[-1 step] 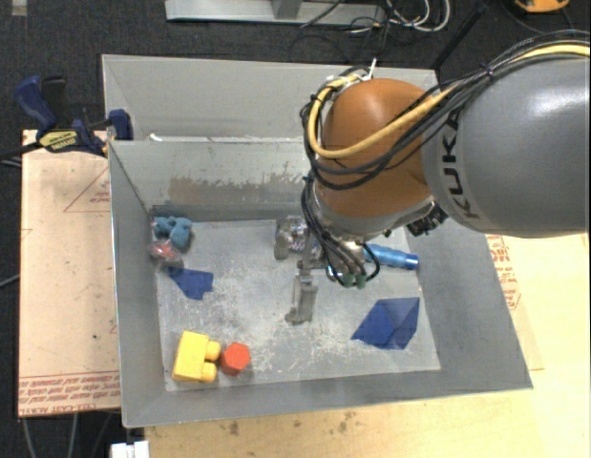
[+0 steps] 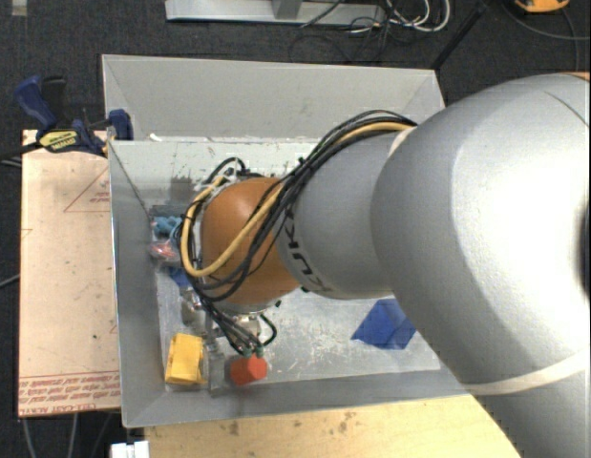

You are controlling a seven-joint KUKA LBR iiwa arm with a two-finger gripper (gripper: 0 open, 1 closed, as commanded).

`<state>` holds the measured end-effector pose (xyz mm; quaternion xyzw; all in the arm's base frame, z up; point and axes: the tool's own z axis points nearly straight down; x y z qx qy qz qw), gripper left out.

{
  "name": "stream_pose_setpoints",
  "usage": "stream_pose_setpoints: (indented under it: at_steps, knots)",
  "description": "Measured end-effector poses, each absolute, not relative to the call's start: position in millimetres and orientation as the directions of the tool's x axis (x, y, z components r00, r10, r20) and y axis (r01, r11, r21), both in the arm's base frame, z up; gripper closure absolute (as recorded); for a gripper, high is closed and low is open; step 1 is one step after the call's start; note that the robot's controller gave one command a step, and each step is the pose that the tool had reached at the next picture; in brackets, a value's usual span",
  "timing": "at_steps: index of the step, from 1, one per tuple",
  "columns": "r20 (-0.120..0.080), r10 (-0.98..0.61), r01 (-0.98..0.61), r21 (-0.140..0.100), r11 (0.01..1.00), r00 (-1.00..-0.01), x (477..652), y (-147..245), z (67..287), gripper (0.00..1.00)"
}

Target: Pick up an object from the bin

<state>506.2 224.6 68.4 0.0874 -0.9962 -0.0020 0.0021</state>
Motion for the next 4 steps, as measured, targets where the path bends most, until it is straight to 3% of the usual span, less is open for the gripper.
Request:
stream_pose_setpoints:
  at_steps: [1,2,3,4]
  knots:
    - [-0.004,-0.668,-0.668,0.001,0.744,-0.744,484.6,251,100,0.0]
    - [-0.003,-0.884,-0.884,0.0,0.468,-0.468,480.4,253,107,0.0]
    - [0.012,-0.925,-0.925,-0.003,0.38,-0.38,490.9,247,71,0.0]
    - [0.013,-0.923,-0.923,-0.001,0.385,-0.385,491.1,246,70,0.0]
